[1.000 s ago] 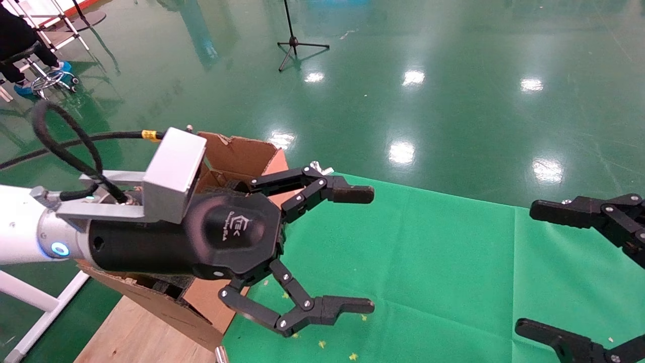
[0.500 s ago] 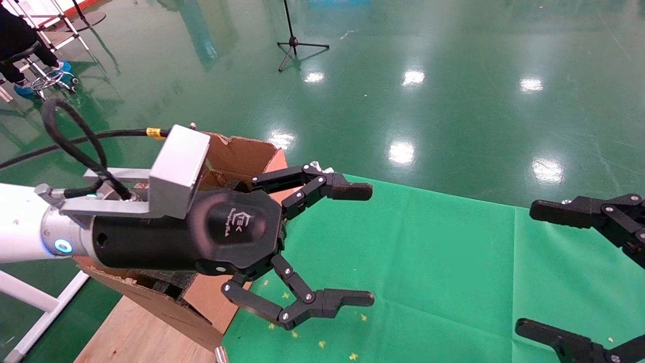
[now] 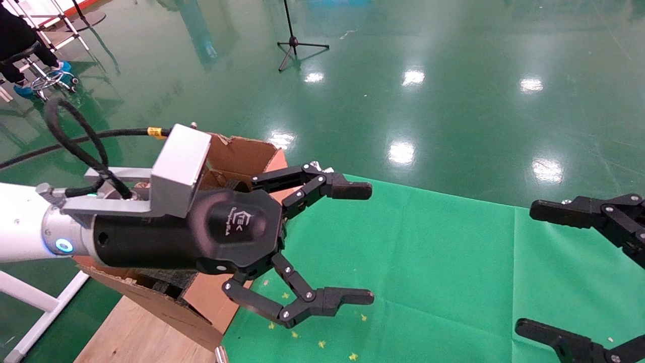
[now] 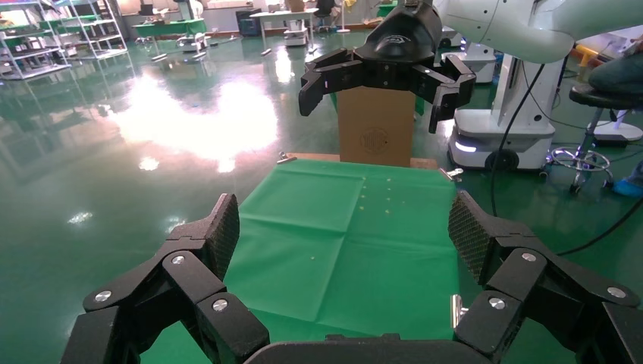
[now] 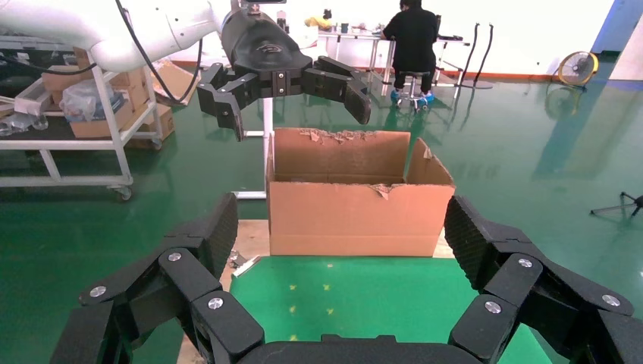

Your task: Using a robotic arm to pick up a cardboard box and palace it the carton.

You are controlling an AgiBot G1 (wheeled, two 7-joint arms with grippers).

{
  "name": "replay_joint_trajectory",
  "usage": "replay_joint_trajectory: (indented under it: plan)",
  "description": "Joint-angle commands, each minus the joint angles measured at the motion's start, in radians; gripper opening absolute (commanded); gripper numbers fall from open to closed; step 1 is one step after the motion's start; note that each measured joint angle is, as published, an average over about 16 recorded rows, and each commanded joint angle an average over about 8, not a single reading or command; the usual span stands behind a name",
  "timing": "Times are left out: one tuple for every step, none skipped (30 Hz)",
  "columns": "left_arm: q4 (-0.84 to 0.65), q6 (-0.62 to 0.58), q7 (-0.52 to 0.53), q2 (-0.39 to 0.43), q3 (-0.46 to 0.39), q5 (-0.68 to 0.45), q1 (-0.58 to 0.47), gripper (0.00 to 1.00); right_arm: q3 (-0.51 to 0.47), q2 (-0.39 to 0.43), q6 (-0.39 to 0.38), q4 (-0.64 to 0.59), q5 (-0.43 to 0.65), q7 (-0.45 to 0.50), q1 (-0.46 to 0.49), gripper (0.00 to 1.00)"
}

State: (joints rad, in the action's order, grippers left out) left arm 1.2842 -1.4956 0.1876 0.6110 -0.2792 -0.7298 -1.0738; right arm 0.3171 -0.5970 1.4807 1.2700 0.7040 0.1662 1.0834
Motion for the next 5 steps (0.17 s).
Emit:
replay_joint_trajectory:
  plan:
    - [0.0,0.0,0.0,0.0,0.0,0.0,0.0,1.0,0.0,0.0,0.0,0.0,0.0,0.0,0.0,1.0]
    - [0.0,0.0,0.0,0.0,0.0,0.0,0.0,1.0,0.0,0.0,0.0,0.0,0.0,0.0,0.0,1.0]
    - [0.0,0.0,0.0,0.0,0.0,0.0,0.0,1.0,0.0,0.0,0.0,0.0,0.0,0.0,0.0,1.0]
    - [-0.001,0.0,0.0,0.0,-0.001,0.0,0.0,1.0,0.0,0.0,0.0,0.0,0.0,0.0,0.0,1.0]
    - [-0.001,0.0,0.0,0.0,-0.001,0.0,0.0,1.0,0.0,0.0,0.0,0.0,0.0,0.0,0.0,1.0]
